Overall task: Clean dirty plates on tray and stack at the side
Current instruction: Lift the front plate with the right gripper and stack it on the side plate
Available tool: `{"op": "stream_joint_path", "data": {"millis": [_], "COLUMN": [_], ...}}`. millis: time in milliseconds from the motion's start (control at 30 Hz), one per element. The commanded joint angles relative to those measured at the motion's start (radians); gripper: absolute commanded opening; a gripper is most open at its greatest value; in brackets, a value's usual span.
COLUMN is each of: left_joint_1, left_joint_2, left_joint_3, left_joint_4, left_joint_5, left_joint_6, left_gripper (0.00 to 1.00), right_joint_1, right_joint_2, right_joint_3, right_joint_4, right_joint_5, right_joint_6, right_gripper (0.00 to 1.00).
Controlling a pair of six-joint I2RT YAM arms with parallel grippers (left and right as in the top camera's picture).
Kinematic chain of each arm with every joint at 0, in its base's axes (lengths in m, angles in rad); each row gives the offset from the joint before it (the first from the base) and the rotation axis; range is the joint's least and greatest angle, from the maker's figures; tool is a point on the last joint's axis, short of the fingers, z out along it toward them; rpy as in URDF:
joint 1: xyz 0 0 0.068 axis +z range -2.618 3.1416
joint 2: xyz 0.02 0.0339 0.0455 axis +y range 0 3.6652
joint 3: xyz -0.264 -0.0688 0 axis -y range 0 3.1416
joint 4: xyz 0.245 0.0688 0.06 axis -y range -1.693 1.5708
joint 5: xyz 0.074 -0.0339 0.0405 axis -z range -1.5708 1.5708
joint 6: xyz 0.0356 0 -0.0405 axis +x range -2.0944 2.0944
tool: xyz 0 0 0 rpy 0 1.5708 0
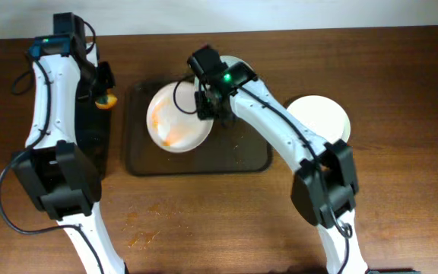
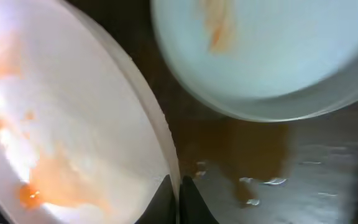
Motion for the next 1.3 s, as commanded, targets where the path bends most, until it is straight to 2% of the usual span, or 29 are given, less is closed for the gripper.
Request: {"op": "stream_joint_path", "data": {"millis": [0,400,533,667,767,867,933,967,1067,1133,1167,1233,1267], "left_joint_1": [0.028,0.035,0.035,0.035,0.035,0.035,0.035,0.035,0.035,0.035,0.035,0.035,0.035], "left_joint_2": [0.010,0.011,0.011,0.011,0.011,0.011,0.011,0.011,0.011,0.011,0.011,0.011,0.011], "left_joint_3": [0.017,0.017,0.017,0.017,0.017,0.017,0.017,0.017,0.017,0.017,0.017,0.017,0.017], "left_joint_4": [0.034,0.090,0.100,0.100,0.100,0.097,0.093,0.089,0.085,0.085,0.085,0.086,0.086], "left_joint_5": [-0.006,-0.006,-0.006,-0.003,-0.003,-0.003,-0.003,-0.003,-0.003,-0.003,-0.003,-0.003,-0.003], "left_joint_6": [0.019,0.019,0.019,0.019,0.019,0.019,0.019,0.019,0.020,0.020,0.020,0.020,0.020], "left_gripper": [0.01,0.01,0.01,0.01,0.01,0.01,0.01,0.01,0.01,0.01,0.01,0.01,0.01], "right_joint_1": [0.047,0.351,0.385,0.386,0.375,0.291,0.166,0.113,-0.173,-0.298,-0.418,-0.613,-0.653], "right_joint_2": [-0.063,-0.066,-0.066,-0.066,-0.068,-0.105,-0.149,-0.160,-0.173,-0.173,-0.173,-0.164,-0.163], "right_joint_3": [0.054,0.064,0.064,0.064,0.064,0.064,0.064,0.064,0.064,0.063,0.063,0.049,0.033], "right_joint_4": [-0.021,-0.024,0.002,0.007,0.008,-0.003,-0.019,-0.031,-0.105,-0.147,-0.201,-0.308,-0.324], "right_joint_5": [0.280,1.172,1.338,1.355,1.198,0.765,0.425,0.326,-0.051,-0.127,-0.152,-0.140,-0.132], "right_joint_6": [-0.083,-0.119,-0.119,-0.114,-0.111,-0.107,-0.106,-0.096,-0.081,-0.081,-0.081,-0.082,-0.081], "right_gripper": [0.04,0.04,0.04,0.04,0.04,0.04,0.04,0.04,0.04,0.04,0.04,0.04,0.04]}}
